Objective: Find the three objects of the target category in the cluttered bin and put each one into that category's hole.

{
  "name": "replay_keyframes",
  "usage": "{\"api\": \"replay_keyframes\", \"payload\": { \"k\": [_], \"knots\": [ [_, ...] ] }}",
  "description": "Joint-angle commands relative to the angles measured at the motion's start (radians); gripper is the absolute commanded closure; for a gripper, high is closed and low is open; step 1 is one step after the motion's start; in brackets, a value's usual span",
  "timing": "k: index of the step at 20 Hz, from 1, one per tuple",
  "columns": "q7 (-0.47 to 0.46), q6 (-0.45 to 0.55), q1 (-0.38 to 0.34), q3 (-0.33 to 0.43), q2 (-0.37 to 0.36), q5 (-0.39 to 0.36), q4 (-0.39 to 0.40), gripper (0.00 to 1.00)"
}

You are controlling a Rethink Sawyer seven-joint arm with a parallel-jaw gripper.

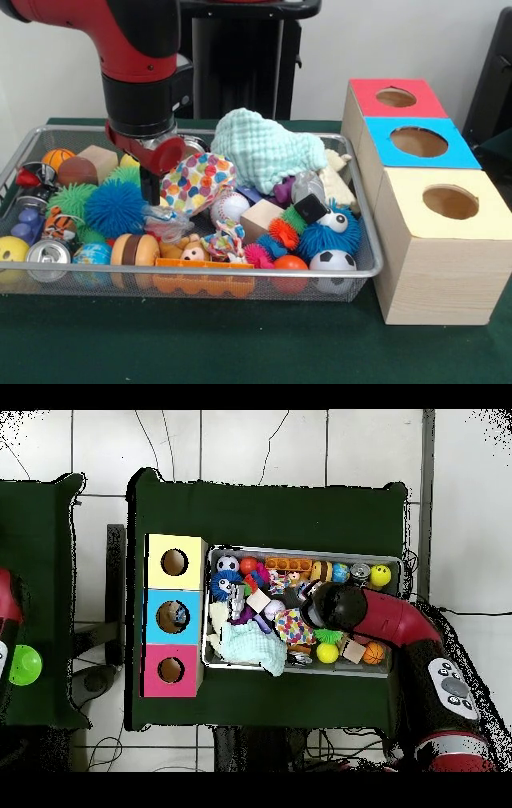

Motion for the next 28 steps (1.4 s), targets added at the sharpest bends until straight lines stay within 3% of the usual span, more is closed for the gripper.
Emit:
{"api": "replay_keyframes", "payload": {
  "k": [1,12,13,24,28],
  "knots": [
    [-0.098,0.037,-0.023,0.069,0.013,-0.053,0.060,1.00],
    [-0.139,0.109,-0.035,0.065,-0.033,-0.051,0.030,1.00],
    [-0.140,0.117,-0.043,0.073,-0.037,-0.043,0.035,0.00],
    [-0.164,0.147,-0.063,0.091,-0.038,-0.046,0.025,0.00],
    [-0.158,0.096,-0.070,0.096,-0.034,-0.059,0.024,0.00]
  ]
}}
